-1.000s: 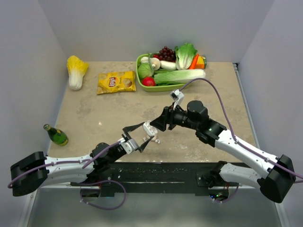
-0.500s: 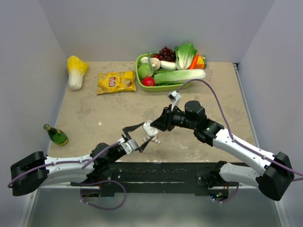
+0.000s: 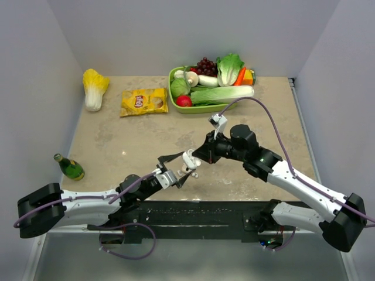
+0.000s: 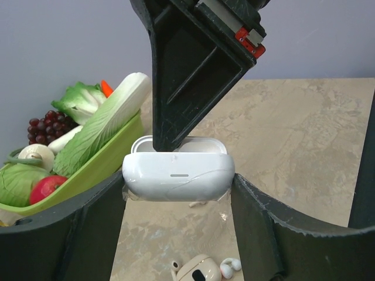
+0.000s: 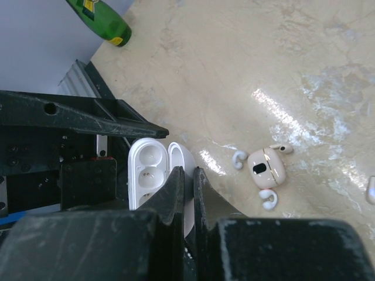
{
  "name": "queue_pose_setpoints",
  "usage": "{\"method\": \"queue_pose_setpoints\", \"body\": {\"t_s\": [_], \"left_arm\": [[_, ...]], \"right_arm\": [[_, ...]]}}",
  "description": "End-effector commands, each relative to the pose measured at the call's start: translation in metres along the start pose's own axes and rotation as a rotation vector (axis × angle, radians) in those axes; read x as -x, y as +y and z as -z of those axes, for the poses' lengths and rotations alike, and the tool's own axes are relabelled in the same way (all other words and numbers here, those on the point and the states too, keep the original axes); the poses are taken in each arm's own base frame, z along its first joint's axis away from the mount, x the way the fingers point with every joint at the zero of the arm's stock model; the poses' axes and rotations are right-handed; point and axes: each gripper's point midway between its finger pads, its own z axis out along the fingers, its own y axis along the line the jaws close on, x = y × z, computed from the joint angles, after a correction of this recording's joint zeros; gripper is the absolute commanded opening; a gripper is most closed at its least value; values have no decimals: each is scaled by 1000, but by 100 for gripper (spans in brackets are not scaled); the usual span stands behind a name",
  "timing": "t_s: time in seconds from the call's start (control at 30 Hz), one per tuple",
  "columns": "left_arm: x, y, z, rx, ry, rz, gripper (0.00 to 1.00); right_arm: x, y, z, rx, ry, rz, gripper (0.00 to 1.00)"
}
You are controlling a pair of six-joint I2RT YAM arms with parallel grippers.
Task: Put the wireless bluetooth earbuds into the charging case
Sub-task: Adjust the charging case.
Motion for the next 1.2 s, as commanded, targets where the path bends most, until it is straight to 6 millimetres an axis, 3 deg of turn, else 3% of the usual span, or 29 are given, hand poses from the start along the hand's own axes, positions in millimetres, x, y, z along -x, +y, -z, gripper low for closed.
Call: {"method": "queue_pose_setpoints", "body": {"t_s": [0.0, 0.1, 0.23, 0.4, 0.67, 0.73, 0.77, 0.83, 0.87, 1.03, 1.07, 1.17], "left_arm": [[-4, 11, -2, 73, 24, 36, 17], [-9, 14, -3, 95, 45, 49, 32], [-16, 15, -3, 116, 81, 78, 61], [-28, 16, -3, 135, 141, 86, 73], [-19, 19, 0, 144, 181, 241, 81], [2, 20, -4, 112, 141, 322, 82], [-4, 15, -2, 59, 189, 335, 83], [17, 19, -8, 18, 180, 373, 83], [13, 15, -5, -38, 225, 384, 83], [34, 15, -7, -182, 205, 437, 78], [30, 25, -8, -162, 208, 444, 78], [27, 28, -11, -188, 223, 499, 79]], "right_arm": [[47, 16, 24, -2, -128, 136, 0], [51, 15, 27, -17, -134, 151, 0], [66, 12, 36, -71, -176, 190, 0], [76, 11, 42, -96, -205, 216, 0], [95, -7, 65, -299, -274, 366, 0], [103, -10, 73, -369, -295, 410, 0], [96, -4, 69, -368, -269, 436, 0], [96, -1, 71, -407, -258, 484, 0], [91, 4, 71, -427, -254, 496, 0], [83, 19, 73, -504, -212, 646, 0], [84, 19, 75, -528, -215, 659, 0], [85, 18, 81, -594, -210, 701, 0]]}}
